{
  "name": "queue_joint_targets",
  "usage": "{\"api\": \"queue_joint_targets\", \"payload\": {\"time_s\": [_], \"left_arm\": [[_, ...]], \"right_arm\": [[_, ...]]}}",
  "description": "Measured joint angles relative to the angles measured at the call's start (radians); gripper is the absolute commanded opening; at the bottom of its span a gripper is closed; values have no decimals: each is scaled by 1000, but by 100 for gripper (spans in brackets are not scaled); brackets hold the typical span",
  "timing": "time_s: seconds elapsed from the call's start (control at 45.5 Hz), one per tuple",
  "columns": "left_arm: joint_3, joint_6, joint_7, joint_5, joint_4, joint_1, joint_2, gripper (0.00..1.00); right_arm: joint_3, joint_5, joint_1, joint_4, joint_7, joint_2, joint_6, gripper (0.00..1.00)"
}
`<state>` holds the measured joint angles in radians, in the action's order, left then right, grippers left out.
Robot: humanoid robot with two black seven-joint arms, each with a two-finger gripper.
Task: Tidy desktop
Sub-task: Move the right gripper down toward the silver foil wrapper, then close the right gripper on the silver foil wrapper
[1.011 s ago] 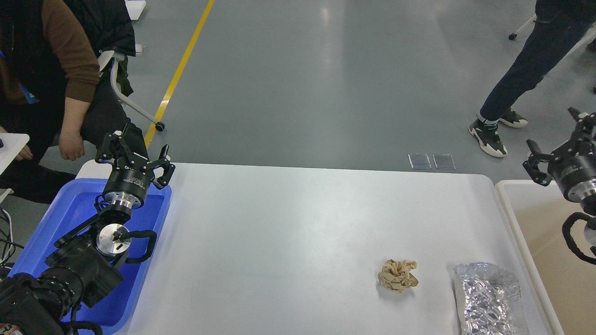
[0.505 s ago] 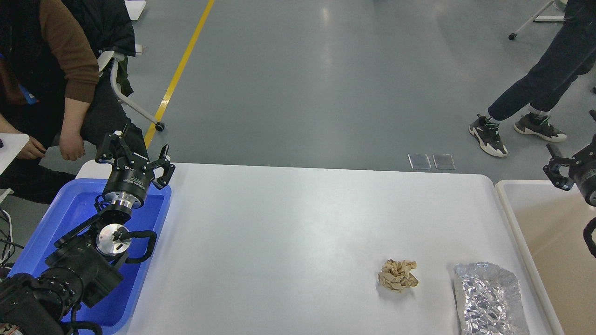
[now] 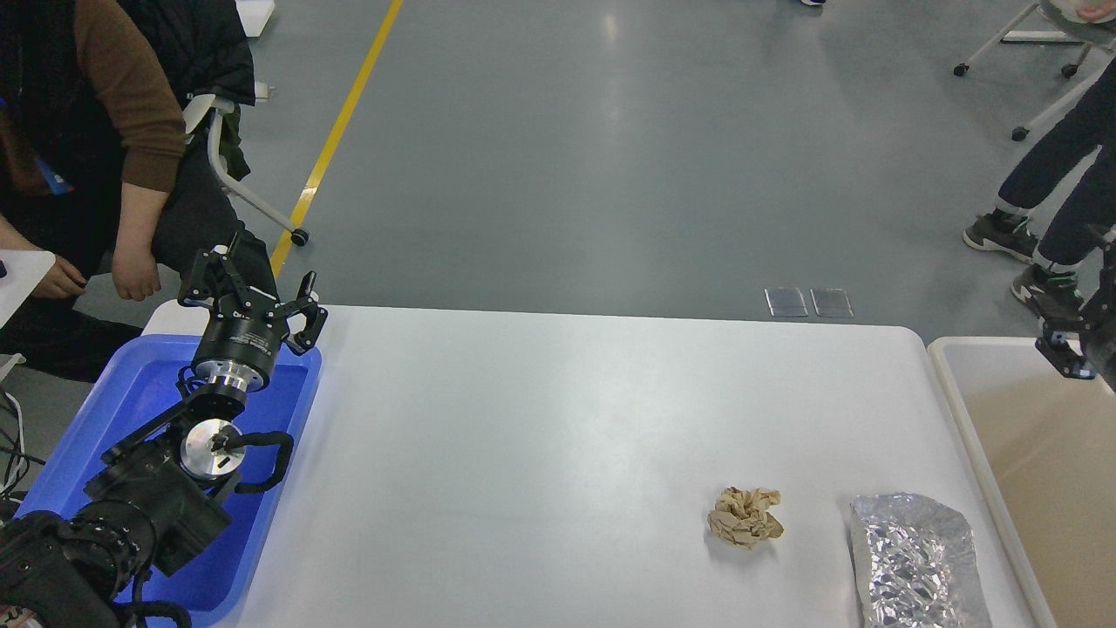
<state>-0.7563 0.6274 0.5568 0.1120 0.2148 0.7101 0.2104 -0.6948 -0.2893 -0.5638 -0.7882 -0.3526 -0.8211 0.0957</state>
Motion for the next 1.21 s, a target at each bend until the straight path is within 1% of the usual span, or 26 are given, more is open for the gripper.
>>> {"api": "queue_joint_targets", "payload": {"time_s": [0.154, 0.242, 0.418, 0.484, 0.637, 0.769, 0.879, 1.209], "left_arm": [[0, 0, 0, 0, 0, 0, 0, 100], [0, 0, 0, 0, 0, 0, 0, 100], [0, 0, 0, 0, 0, 0, 0, 100], [0, 0, 0, 0, 0, 0, 0, 100], [0, 0, 0, 0, 0, 0, 0, 100], [0, 0, 0, 0, 0, 0, 0, 100], [0, 0, 0, 0, 0, 0, 0, 100], [0, 0, 0, 0, 0, 0, 0, 100]], "right_arm": [[104, -183, -47, -23, 0, -79, 1, 100], [167, -298, -74, -63, 0, -137, 1, 100], [272, -498, -100, -222, 0, -276, 7, 100], [326, -598, -106, -317, 0, -343, 10, 100], [417, -741, -105, -427, -1, -410, 11, 100], [494, -831, -94, -482, -1, -439, 3, 100], [533, -871, -77, -504, -2, -441, -17, 100], [582, -915, 4, -507, -2, -386, -76, 99]]}}
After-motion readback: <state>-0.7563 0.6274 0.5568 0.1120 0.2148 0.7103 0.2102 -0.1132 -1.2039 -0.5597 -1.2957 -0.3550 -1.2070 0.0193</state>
